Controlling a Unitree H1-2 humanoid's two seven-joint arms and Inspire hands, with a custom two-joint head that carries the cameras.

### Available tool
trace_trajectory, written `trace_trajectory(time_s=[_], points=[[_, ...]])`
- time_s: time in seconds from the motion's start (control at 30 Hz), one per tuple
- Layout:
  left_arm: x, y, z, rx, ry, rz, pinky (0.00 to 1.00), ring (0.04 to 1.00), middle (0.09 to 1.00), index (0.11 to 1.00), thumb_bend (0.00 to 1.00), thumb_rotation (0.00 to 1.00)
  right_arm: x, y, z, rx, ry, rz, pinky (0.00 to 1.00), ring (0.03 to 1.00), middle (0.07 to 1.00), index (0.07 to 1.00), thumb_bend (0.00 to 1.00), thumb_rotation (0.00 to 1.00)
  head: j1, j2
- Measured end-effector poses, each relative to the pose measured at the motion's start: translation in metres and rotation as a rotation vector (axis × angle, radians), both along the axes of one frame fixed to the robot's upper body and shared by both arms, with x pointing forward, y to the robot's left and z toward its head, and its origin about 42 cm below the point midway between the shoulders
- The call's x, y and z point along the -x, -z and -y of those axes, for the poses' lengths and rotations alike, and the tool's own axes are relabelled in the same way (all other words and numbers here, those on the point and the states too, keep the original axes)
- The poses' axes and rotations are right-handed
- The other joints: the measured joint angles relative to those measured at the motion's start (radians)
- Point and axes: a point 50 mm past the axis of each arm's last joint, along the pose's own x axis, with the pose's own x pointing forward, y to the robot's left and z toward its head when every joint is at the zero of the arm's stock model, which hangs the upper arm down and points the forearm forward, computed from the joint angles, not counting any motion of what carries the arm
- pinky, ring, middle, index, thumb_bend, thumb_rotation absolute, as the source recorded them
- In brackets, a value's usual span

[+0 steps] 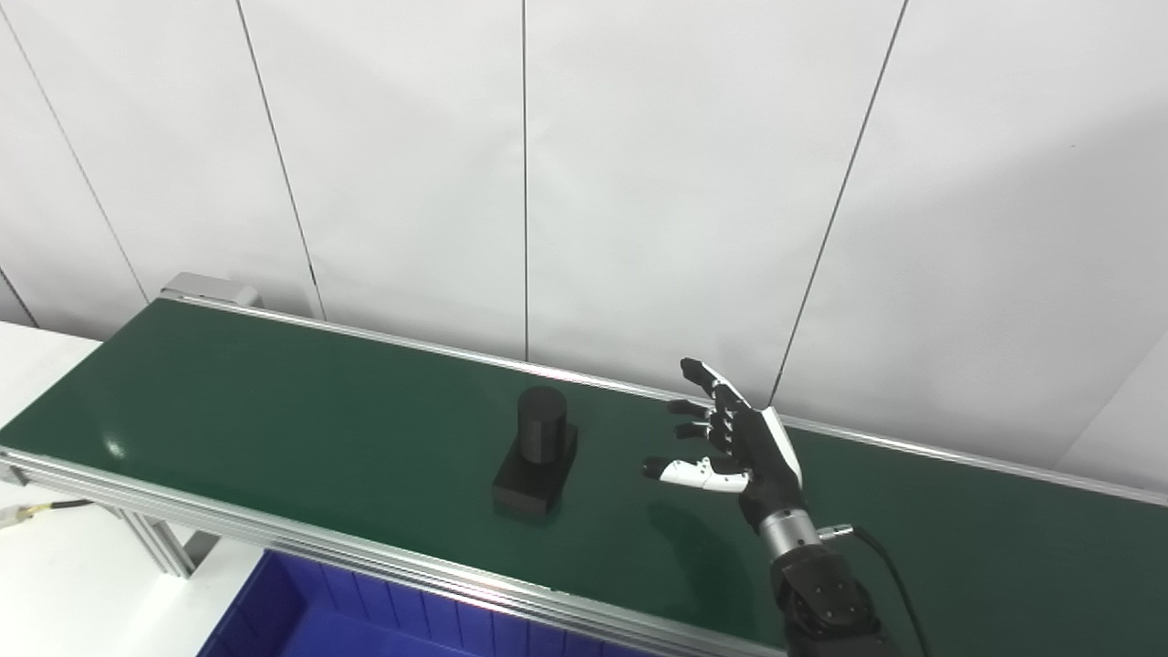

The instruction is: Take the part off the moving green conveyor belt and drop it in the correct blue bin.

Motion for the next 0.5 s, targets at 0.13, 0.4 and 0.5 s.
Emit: trace_trajectory(time_s=[0.13, 0.4, 0.5], points=[[0.003, -0.002, 0.001, 0.011, -0.003, 0.005, 0.58, 0.608, 0.614, 0.601, 0.94, 0.14, -0.005, 0.001, -0.004, 0.056, 0.016, 0.001, 0.64, 0.753, 0.895, 0.883, 1.0, 0.2, -0.012, 0.006], [0.005, -0.003, 0.0, 0.013, -0.001, 0.006, 0.57, 0.605, 0.611, 0.598, 0.95, 0.14, -0.009, 0.001, -0.024, 0.129, -0.01, -0.014, 0.6, 0.734, 0.881, 0.87, 1.0, 0.14, -0.023, 0.012], [0.006, -0.003, 0.001, 0.014, -0.001, 0.006, 0.57, 0.603, 0.61, 0.598, 0.95, 0.14, -0.009, -0.001, -0.033, 0.139, -0.026, -0.009, 0.6, 0.728, 0.877, 0.864, 1.0, 0.15, -0.021, 0.02]])
